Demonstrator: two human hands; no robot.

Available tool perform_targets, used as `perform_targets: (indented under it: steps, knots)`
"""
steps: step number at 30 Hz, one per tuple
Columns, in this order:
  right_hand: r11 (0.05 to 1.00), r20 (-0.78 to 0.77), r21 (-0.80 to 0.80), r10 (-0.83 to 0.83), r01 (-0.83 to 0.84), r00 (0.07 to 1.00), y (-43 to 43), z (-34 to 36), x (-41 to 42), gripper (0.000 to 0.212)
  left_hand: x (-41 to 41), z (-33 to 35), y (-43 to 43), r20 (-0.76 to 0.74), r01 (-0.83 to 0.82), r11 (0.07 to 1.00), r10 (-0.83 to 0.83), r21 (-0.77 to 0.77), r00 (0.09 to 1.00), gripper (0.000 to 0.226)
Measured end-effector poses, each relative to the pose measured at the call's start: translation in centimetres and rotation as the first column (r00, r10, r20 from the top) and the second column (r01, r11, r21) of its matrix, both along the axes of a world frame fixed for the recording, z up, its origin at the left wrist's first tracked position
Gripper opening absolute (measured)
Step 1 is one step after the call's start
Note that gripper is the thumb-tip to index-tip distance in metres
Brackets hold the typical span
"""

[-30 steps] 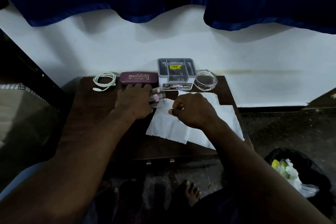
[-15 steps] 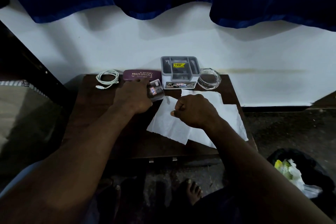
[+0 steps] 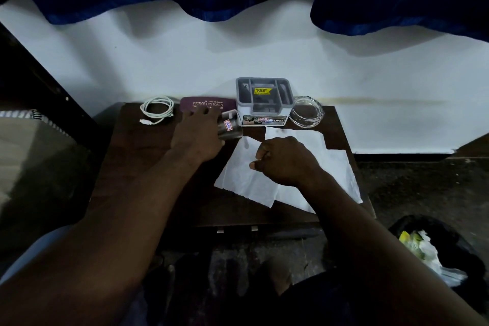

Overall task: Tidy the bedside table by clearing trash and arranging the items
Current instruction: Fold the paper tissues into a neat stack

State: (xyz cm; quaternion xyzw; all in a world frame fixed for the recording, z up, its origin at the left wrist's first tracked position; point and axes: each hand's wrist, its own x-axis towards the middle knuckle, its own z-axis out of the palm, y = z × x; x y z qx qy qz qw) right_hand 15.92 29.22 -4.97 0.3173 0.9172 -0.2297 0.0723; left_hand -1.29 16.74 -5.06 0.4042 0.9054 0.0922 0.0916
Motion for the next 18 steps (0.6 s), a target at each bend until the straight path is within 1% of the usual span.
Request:
perform_targets:
  steps: [4,9,13,18]
  knots:
    - [1.0,-0.002,0.009,-0.003,0.003,1.0,0.28,0.24,0.1,0.028,-0.36,-0.37,-0.01,-0.027,-0.01,0.998,0.012,0.068,1.0,0.079]
    - [1.0,0.0,0.012,-0.002,0.002,1.0,0.03,0.39,0.1,0.029,-0.24,-0.51,-0.09,-0.078,-0.004,0.998,0.009,0.06,0.997,0.077]
    - [1.0,-0.006,-0.007,-0.013,0.013,1.0,0.13,0.36,0.38,0.029,0.21,-0.25,-0.14,-0.073,-0.024,0.994,0.031,0.104,0.997,0.082]
    - [1.0,-0.003,-0.018,-0.018,0.018,1.0,0.4,0.4,0.8,0.028,0.52,-0.21,-0.47,-0.106,-0.018,0.999,0.023,0.043,0.994,0.086]
